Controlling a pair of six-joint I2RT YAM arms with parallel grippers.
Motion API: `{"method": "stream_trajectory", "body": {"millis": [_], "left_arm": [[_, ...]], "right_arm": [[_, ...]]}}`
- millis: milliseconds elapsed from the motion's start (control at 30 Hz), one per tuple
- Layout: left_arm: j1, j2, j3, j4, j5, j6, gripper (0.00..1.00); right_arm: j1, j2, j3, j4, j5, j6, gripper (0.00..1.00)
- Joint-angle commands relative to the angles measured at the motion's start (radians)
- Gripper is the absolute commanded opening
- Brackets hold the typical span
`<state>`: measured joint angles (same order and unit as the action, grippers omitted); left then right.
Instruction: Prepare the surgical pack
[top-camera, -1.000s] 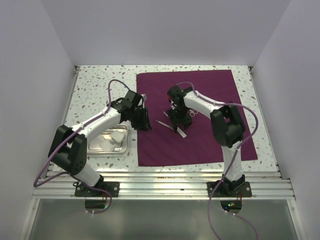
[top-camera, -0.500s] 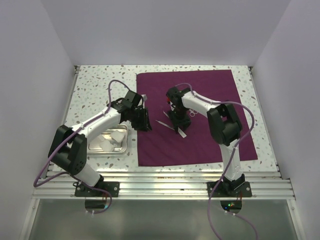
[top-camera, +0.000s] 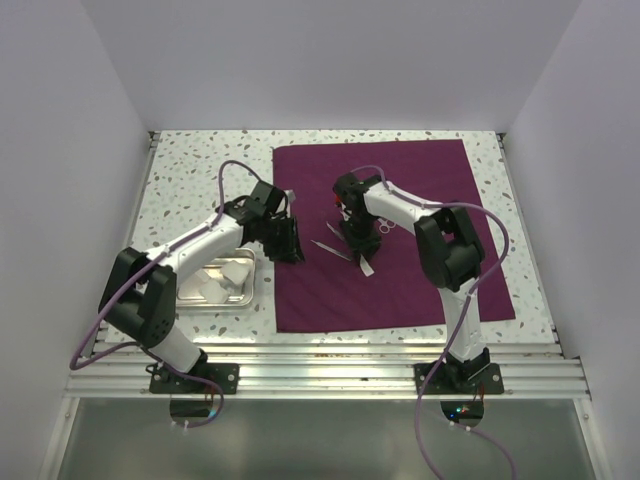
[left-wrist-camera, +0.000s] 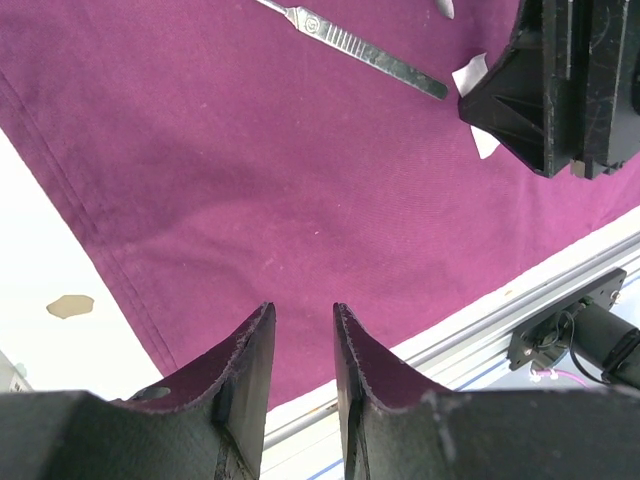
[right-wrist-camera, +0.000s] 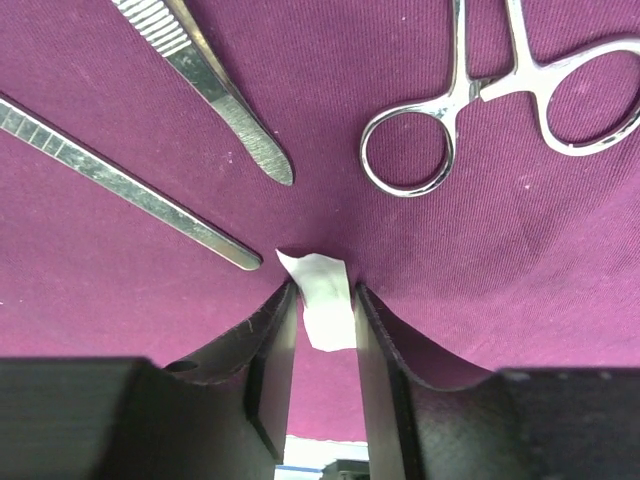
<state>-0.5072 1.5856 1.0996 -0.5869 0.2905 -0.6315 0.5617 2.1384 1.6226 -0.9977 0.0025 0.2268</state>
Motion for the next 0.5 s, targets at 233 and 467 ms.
{"method": "stream_trajectory", "body": {"millis": [233, 467], "left_arm": [[-0.002, 0.04, 0.066, 0.01, 0.055, 0.038, 0.35], [-0.001, 0.065, 0.08, 0.033, 0.098, 0.032, 0.37]], "right_arm": [[0.003, -0.041, 0.069, -0.053, -0.006, 0.034, 0.3], [-0.005, -0.054, 0.089, -0.068, -0.025, 0.045, 0.29]]}}
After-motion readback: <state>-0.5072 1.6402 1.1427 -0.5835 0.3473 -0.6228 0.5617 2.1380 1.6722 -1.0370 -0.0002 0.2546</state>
